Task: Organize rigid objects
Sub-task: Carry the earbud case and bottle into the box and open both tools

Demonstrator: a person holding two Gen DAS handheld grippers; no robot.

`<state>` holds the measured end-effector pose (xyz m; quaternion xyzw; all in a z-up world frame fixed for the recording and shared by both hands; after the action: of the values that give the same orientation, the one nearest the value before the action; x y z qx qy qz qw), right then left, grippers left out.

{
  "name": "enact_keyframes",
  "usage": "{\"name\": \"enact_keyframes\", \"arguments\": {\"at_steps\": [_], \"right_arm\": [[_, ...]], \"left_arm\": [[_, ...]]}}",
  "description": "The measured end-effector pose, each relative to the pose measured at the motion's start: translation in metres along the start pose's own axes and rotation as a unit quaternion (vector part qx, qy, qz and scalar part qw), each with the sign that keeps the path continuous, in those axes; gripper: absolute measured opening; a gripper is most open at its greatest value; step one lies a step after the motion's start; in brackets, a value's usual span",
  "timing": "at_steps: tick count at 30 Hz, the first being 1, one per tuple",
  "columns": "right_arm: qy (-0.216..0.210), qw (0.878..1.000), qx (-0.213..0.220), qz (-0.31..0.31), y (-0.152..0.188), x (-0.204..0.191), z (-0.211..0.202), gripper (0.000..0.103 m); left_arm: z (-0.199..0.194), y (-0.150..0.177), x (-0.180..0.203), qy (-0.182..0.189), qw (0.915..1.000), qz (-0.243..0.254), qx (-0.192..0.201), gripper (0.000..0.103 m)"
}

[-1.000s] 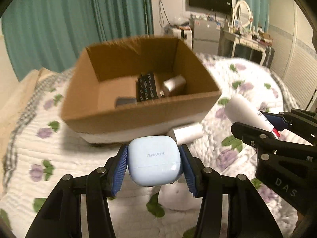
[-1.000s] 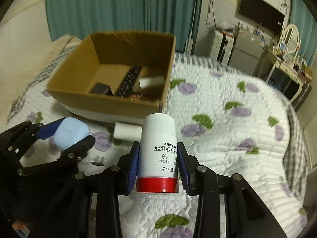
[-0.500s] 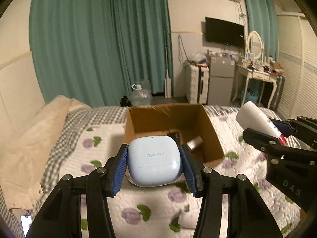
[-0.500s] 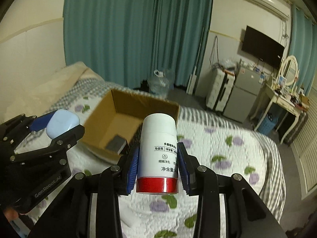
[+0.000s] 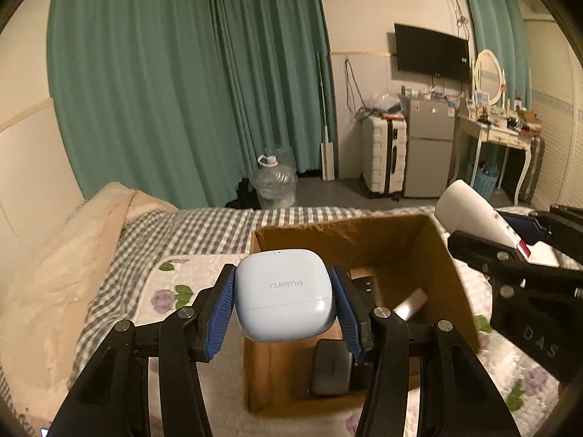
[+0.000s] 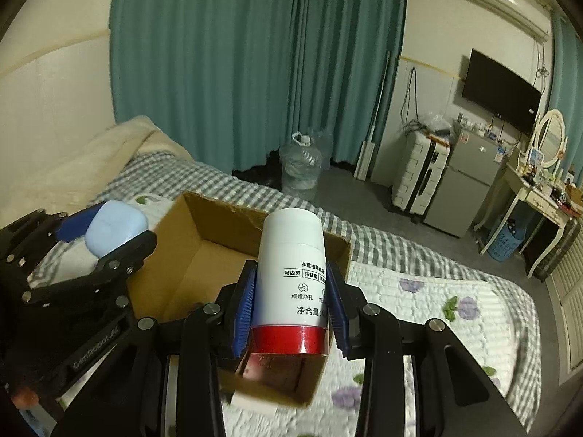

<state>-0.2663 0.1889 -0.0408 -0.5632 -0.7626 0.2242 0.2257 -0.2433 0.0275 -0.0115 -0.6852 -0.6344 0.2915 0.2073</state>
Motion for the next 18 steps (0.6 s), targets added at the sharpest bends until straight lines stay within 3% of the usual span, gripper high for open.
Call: {"name": "enact_keyframes", "arguments": {"at_steps": [9, 15, 16, 17, 18], "right_arm": [[-0.014, 0.999, -0.049, 0.008, 0.004, 0.009, 0.082, 0.036], [-0.035, 0.998, -0.037, 0.023, 0.010, 0.019, 0.089, 0.036], [-0.037, 0.998, -0.033, 0.025, 0.010, 0.021, 0.085, 0.041], [-0.031, 0.999, -0.023, 0.027, 0.009, 0.022, 0.076, 0.057], [-0.024, 0.999, -0.014, 0.030, 0.008, 0.024, 0.069, 0.066]], "left_arm": [[0.065, 0.009, 0.012, 0.003, 0.9992, 0.011, -0.038, 0.052], [0.073, 0.016, 0.016, 0.007, 0.9989, 0.012, -0.045, 0.057], [0.070, 0.017, 0.014, 0.004, 0.9991, 0.009, -0.042, 0.062], [0.065, 0.017, 0.013, 0.003, 0.9992, 0.008, -0.039, 0.063], [0.059, 0.018, 0.011, 0.003, 0.9993, 0.008, -0.037, 0.063]]}}
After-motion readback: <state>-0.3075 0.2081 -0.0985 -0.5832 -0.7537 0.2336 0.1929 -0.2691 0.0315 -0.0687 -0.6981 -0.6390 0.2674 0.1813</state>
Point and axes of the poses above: each gripper's, at about its wrist camera, not at the fingertips, and z roughly the way its jaws point, x to its right, y to its underside, the point moved 5 cm from there along z, roughly the way its jaws point, and after that the axes turned 15 degrees about -x, right-handed, at the moved point
